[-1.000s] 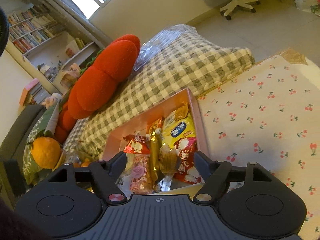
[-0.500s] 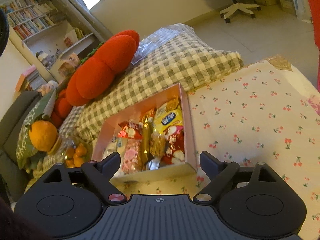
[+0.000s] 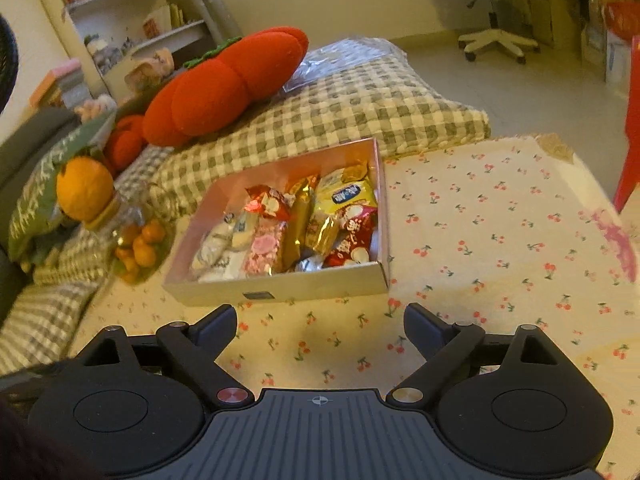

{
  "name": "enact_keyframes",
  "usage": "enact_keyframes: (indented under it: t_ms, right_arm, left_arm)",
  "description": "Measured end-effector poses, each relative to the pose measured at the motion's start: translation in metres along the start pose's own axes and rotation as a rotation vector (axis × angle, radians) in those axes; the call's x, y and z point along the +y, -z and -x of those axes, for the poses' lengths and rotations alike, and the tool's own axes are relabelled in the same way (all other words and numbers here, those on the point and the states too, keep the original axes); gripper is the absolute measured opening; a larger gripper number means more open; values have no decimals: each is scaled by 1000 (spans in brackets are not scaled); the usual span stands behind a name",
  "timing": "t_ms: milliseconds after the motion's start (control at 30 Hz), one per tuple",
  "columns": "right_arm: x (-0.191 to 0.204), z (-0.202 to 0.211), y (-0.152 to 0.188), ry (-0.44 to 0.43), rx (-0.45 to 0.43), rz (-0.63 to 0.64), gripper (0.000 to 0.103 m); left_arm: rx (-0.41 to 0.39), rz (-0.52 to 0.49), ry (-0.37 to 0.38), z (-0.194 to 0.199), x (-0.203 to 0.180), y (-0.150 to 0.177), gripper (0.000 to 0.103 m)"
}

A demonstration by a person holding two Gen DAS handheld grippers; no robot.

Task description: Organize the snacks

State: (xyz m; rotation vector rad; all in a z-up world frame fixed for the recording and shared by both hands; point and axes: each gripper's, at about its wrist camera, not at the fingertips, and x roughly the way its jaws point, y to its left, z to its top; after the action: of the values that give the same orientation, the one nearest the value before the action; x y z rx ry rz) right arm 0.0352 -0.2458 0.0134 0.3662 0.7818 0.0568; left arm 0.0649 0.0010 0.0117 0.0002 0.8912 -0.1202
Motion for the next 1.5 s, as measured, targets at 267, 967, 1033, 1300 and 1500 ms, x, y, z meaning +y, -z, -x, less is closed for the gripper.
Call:
enact_keyframes:
  t_ms: [267,967,1033,1300,1500]
  right_arm:
    - [18,11,5,87,-23,81,96]
    - [47,1,15,123,4,200,98]
    - [47,1,15,123,2,201,98]
    - [48,1,15,117,5,205,98]
    - [48,1,15,118,6,202,98]
  left_arm:
    - [-22,-9,-70,20,0,4,103]
    - [-57,-36,-122,31,-4,5,103]
    - [-60,-37,-121,31,-5,5,103]
    - [-56,-42,-121,31,-6,5,103]
    - [-56,-42,-119,31,-6,5,103]
